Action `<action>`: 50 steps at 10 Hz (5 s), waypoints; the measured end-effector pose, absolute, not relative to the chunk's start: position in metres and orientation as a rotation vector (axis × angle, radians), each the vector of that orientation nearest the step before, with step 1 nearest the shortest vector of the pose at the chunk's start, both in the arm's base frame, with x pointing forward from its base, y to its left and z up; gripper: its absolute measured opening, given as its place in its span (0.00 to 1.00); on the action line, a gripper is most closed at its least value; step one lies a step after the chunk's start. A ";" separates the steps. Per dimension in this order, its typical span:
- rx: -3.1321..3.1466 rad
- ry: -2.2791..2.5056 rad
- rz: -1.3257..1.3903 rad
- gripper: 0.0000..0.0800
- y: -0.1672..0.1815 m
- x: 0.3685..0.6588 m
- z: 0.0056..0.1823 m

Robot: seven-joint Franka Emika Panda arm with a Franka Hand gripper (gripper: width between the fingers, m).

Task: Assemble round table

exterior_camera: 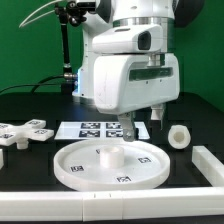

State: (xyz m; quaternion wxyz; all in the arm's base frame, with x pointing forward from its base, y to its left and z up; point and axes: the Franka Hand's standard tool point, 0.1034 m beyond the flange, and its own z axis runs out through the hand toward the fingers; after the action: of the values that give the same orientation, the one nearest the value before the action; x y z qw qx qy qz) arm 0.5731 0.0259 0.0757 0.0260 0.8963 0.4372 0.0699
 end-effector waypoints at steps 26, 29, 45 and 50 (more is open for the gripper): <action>2.758 1.488 0.079 0.81 -0.014 0.513 0.016; 2.757 1.491 0.078 0.50 -0.014 0.514 0.017; 2.742 1.550 0.119 0.51 0.032 0.556 0.017; 2.744 1.548 0.115 0.73 0.031 0.556 0.017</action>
Offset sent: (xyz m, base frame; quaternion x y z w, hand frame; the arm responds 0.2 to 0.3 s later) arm 0.0000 0.0000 0.0000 0.0000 0.0000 0.0000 1.0000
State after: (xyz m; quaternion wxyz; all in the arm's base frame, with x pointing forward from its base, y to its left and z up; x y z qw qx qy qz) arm 0.5555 0.0311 0.0167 -0.0053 0.8704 0.4910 0.0365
